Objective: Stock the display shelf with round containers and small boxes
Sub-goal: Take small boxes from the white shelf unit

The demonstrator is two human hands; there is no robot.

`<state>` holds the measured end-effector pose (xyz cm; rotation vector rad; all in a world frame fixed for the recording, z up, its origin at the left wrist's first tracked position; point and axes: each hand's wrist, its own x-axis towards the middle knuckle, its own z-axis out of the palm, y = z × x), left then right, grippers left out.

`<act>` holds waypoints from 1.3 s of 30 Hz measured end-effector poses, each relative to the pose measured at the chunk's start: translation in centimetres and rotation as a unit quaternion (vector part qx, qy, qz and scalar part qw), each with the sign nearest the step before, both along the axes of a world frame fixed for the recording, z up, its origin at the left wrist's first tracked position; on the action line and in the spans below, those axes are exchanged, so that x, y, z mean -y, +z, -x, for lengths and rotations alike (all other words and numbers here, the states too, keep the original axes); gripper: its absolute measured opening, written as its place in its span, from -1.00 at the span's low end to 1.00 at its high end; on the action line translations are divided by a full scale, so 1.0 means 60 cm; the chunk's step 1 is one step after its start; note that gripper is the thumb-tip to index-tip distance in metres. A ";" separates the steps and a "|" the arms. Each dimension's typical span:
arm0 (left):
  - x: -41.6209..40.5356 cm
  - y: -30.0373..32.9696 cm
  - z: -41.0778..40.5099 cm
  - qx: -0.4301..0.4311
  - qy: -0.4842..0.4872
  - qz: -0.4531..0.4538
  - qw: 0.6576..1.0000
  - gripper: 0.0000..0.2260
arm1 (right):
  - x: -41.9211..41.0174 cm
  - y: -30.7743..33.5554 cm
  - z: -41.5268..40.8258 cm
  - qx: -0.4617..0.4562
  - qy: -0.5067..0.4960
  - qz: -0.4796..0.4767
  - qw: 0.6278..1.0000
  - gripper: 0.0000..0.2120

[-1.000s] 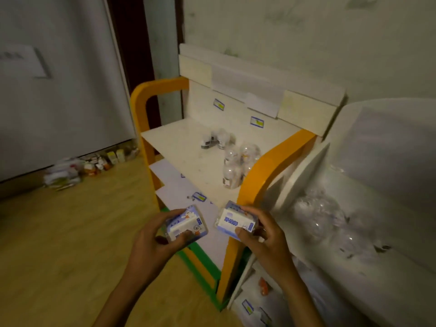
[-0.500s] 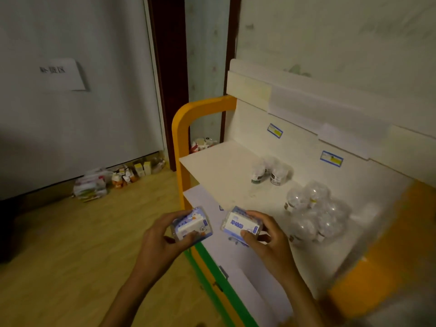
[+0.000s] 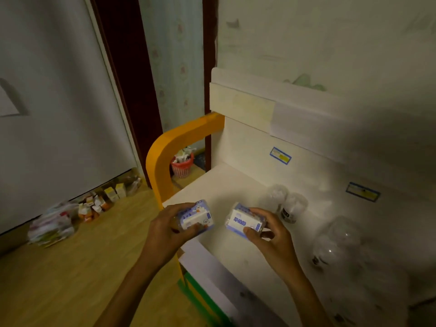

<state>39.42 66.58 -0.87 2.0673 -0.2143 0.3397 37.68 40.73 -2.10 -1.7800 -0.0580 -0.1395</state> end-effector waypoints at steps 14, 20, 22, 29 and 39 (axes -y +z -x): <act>0.018 -0.040 -0.403 -0.056 -0.181 -0.063 0.980 -0.60 | -0.053 -0.048 -0.226 0.018 -0.238 0.098 0.966 -0.55; 0.061 -0.085 -0.513 -0.077 -0.228 -0.158 0.958 -0.41 | -0.092 -0.082 -0.303 0.020 -0.307 0.201 0.930 -0.58; 0.074 -0.105 -0.537 -0.082 -0.234 -0.186 0.951 -0.38 | -0.100 -0.088 -0.329 -0.001 -0.317 0.239 0.918 -0.58; 0.097 -0.157 -0.578 -0.079 -0.245 -0.189 0.948 -0.38 | -0.081 -0.119 -0.366 -0.090 -0.305 0.262 0.911 -0.55; 0.100 -0.159 -0.573 0.010 -0.256 -0.205 0.945 -0.42 | -0.061 -0.145 -0.378 -0.073 -0.287 0.292 0.909 -0.50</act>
